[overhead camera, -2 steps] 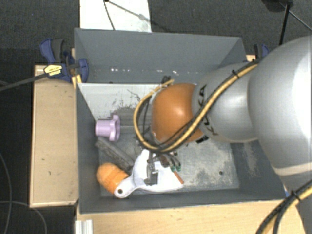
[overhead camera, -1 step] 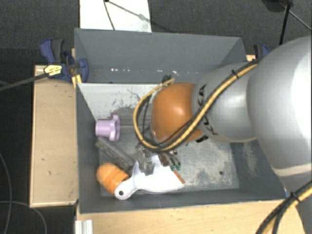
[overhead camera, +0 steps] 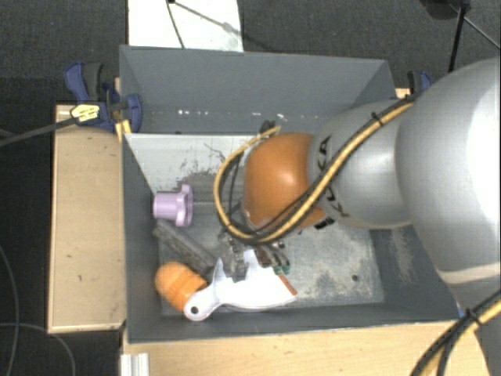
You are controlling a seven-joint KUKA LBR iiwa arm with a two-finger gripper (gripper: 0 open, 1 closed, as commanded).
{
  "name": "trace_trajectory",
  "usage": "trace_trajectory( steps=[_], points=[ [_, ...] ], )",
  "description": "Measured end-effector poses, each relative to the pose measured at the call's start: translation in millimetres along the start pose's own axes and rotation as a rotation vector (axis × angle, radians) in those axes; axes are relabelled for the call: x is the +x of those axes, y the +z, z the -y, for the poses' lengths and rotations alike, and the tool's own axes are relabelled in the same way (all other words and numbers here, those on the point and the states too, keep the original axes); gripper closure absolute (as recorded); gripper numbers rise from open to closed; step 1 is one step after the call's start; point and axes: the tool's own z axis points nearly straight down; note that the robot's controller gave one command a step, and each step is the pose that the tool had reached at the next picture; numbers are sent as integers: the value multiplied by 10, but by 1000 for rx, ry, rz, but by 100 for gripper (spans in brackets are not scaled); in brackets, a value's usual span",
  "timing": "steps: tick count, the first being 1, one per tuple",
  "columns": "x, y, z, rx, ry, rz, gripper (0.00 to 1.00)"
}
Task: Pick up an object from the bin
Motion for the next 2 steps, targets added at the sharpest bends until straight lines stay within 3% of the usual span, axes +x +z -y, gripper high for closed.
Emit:
trace_trajectory(
  steps=[1,2],
  points=[
    [230,-150,-159,2,7,-9,100],
    [209,-209,-199,1,6,-6,100]
  ],
)
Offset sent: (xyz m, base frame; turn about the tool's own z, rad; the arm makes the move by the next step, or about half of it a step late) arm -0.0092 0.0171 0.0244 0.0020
